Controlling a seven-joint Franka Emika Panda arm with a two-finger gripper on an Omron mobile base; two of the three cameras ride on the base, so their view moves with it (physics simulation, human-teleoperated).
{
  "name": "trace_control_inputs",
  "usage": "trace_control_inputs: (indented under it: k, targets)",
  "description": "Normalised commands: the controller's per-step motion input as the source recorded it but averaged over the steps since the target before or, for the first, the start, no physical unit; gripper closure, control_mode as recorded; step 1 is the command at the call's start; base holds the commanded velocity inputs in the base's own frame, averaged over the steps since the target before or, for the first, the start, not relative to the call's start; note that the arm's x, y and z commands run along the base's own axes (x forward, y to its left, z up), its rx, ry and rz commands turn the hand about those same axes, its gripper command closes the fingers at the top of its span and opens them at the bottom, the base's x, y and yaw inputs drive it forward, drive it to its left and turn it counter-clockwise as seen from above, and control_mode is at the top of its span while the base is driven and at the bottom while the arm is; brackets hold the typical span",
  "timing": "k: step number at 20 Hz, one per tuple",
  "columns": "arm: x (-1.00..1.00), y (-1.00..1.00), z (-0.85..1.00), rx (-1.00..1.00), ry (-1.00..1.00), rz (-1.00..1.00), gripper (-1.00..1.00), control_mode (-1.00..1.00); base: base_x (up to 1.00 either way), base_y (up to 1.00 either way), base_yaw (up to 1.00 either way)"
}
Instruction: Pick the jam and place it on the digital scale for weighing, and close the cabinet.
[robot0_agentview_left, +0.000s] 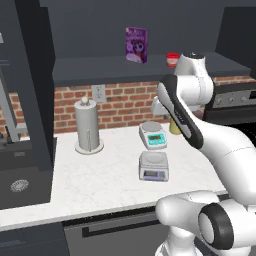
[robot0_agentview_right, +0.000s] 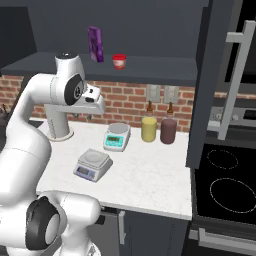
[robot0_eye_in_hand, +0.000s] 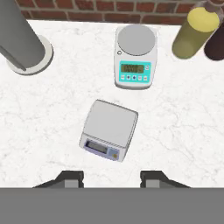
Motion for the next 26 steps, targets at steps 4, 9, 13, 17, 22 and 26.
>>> trace_control_inputs:
  k: [4,9,13,17,22,26]
  targets:
    - [-0.1,0.11,0.0,0.0,0.0,0.06,-1.0,-1.0,0.0,0.0,0.0]
    - [-0.81,-0.01,0.06,0.0,-0.09,-0.04,-1.0,-1.0,0.0,0.0,0.0]
    - [-0.78,-0.16,0.53,0.0,-0.09,-0.04,-1.0,-1.0,0.0,0.0,0.0]
    - [-0.55,-0.25,0.71,0.0,-0.36,-0.06,-1.0,-1.0,0.0,0.0,0.0]
    - [-0.32,-0.1,0.59,0.0,-0.52,-0.04,-1.0,-1.0,0.0,0.0,0.0]
    - [-0.11,-0.03,0.7,0.0,-0.59,0.0,-1.0,-1.0,0.0,0.0,0.0]
